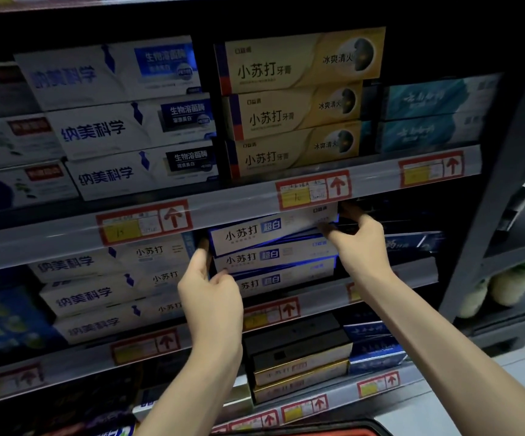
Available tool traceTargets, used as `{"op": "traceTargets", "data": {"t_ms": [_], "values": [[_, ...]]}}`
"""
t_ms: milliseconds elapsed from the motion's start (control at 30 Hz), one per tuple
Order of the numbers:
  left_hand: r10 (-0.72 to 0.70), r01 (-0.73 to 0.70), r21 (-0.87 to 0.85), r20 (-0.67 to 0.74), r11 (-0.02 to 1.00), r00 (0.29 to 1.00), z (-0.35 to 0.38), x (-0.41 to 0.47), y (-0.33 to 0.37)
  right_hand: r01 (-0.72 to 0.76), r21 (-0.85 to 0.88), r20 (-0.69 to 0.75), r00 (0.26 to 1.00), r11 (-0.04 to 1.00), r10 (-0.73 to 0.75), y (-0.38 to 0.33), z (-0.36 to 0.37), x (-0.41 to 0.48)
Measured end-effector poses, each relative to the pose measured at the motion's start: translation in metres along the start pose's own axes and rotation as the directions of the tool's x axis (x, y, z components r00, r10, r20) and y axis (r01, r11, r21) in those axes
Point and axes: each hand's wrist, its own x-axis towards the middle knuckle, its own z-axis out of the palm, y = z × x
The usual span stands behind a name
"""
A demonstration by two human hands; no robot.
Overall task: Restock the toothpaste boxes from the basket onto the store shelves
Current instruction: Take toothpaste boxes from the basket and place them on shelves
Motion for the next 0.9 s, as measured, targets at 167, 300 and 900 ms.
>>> {"op": "traceTargets", "data": {"t_ms": [167,300,900], "values": [[-0.025,0.025,-0.047,0.012,0.999,1.000,-0.003,-0.003,0.004,-0.013,-0.052,0.011,1.000,0.999,0.014,-0.002,-0.002,-0.006],[-0.003,0.006,-0.063,0.053,0.998,0.999,-0.016,-0.015,0.011,-0.039,-0.124,-0.038,0.999,0.992,0.034,-0.005,-0.001,-0.020],[-0.013,0.035,-0.067,0.299,0.997,0.954,-0.144,-0.062,0.075,-0.165,-0.004,0.104,0.981,0.986,0.165,-0.108,-0.027,-0.191]]}}
